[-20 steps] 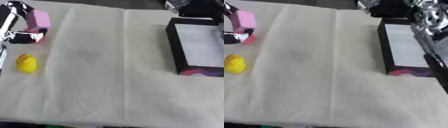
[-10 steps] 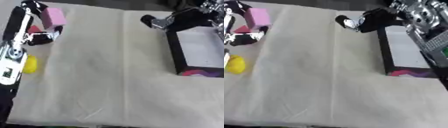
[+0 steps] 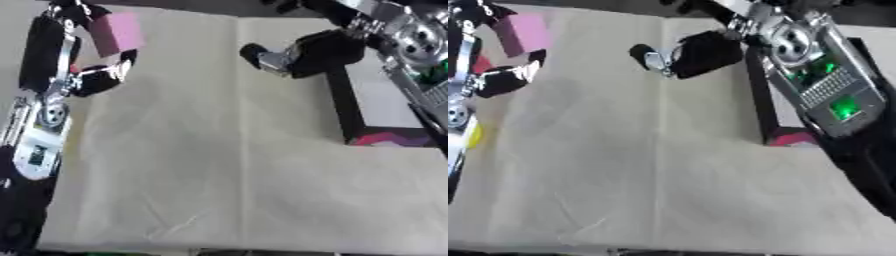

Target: Pick up the objects with one hand, pass them to the other hand, and then place them into the box on the other side of the table.

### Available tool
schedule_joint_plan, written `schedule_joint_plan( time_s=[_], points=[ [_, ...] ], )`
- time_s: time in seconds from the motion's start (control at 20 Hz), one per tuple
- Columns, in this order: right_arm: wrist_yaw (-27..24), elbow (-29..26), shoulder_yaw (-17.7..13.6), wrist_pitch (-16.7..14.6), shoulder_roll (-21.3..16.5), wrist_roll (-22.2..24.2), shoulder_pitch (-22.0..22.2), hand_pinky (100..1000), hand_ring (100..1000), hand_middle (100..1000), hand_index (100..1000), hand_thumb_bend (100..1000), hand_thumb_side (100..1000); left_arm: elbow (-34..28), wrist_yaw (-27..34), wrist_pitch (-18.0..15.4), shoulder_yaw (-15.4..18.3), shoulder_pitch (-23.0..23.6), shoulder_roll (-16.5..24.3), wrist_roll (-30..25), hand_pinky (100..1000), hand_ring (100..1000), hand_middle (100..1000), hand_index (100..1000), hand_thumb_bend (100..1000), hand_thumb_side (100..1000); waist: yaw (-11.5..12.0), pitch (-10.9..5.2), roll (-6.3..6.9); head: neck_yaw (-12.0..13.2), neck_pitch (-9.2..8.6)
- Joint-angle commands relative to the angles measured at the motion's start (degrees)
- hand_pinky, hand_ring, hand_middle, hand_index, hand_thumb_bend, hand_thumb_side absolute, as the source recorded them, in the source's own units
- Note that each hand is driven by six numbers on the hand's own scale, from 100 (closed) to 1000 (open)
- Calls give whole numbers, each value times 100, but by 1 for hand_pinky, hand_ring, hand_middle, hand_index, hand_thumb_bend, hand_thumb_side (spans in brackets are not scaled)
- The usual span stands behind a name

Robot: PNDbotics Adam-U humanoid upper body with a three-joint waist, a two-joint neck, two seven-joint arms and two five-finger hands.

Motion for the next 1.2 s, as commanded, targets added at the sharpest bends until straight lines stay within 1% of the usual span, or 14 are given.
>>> schedule_joint_plan(
  time_s=[0.05,0.1,0.15,0.2,0.4,0.55,0.85,1.05,1.2],
  points=[
    [-420,-89,12,374,188,-295,-201,879,899,890,1000,277,351,-122,-414,-60,-14,-53,-108,251,681,502,463,581,100,100,-11,-159,35,-57,43],
    [-584,-89,40,477,271,-394,-249,880,899,890,1000,312,363,-112,-544,-84,-26,-51,-155,324,681,504,464,582,124,100,-9,-155,36,-70,40],
    [-763,-89,74,585,348,-480,-294,880,899,889,1000,302,370,-99,-671,-110,-38,-52,-201,396,681,506,465,583,100,100,-7,-152,37,-83,39],
    [-934,-89,108,689,413,-561,-337,880,899,890,1000,257,379,-81,-788,-133,-49,-55,-243,461,681,506,466,583,107,100,-5,-151,38,-95,38],
    [-1511,-89,254,1106,643,-881,-488,883,901,892,1000,243,411,-20,-1282,-199,-93,-91,-402,665,681,512,473,589,142,100,1,-149,37,-148,21],
    [-1807,-89,357,1342,737,-1083,-576,884,903,894,1000,243,424,32,-1596,-206,-114,-94,-477,772,680,514,475,591,161,100,9,-142,35,-186,-4],
    [-2106,-89,552,1670,886,-1308,-645,887,909,900,1000,252,437,75,-1971,-185,-157,-127,-589,1003,676,517,478,593,179,100,53,-131,56,-313,-30],
    [-2142,-70,651,1821,967,-1401,-633,889,915,906,1000,267,445,76,-2087,-160,-177,-113,-648,1151,674,517,479,594,186,100,82,-122,57,-386,-82],
    [-2113,55,752,1899,1045,-1450,-616,891,922,911,1000,261,467,41,-2170,-119,-185,-99,-696,1293,671,516,479,593,185,100,110,-109,58,-432,-89]
  ],
)
